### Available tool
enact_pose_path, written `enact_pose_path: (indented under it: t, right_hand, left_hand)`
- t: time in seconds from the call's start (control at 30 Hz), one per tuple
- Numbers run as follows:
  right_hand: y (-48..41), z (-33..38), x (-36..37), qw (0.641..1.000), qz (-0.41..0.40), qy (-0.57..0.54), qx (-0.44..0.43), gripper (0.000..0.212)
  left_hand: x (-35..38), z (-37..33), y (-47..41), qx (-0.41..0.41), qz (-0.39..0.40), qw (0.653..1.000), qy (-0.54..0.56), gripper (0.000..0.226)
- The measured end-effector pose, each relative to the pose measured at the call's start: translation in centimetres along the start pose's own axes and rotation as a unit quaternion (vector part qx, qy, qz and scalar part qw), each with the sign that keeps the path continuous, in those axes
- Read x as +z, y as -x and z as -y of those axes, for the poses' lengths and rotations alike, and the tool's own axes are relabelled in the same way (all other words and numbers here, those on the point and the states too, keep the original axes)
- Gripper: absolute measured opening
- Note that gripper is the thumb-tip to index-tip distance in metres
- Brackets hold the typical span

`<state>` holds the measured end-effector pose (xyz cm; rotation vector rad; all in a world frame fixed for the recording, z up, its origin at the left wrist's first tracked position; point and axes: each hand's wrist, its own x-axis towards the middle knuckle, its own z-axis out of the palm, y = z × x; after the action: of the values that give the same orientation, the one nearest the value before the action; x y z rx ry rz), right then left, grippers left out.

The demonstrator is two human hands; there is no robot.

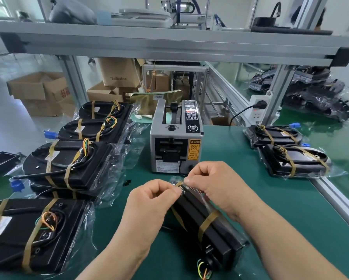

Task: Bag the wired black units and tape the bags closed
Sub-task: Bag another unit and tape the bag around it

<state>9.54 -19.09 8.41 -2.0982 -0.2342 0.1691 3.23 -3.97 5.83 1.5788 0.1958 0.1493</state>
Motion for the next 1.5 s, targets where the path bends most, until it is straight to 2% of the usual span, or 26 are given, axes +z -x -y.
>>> enact_pose_path:
  t: [0.83,1.13,1.3,1.5]
  right_hand:
    - [0.8,0.2,0.3,1.000,-0.015,0.001,0.013,0.017]
    - [1.0,0.2,0.4,1.000,-0.016,0.008,0.007,0.017]
    - [1.1,0.1,0.5,1.000,-0.019,0.007,0.004,0.017]
    - [1.1,0.0,0.4,1.000,-0.019,0.006,0.001,0.017]
  left_hand:
    - [0.6,0.4,-0.4,0.037,-0.028,0.996,-0.077,0.014]
    - [0.4,0.7,-0.4,0.057,-0.043,0.984,-0.161,0.015]
    - [0.2,0.7,-0.5,0.043,-0.043,0.982,-0.177,0.016]
    - [0.3,0.7,-1.0,-0.014,-0.063,0.993,-0.103,0.031]
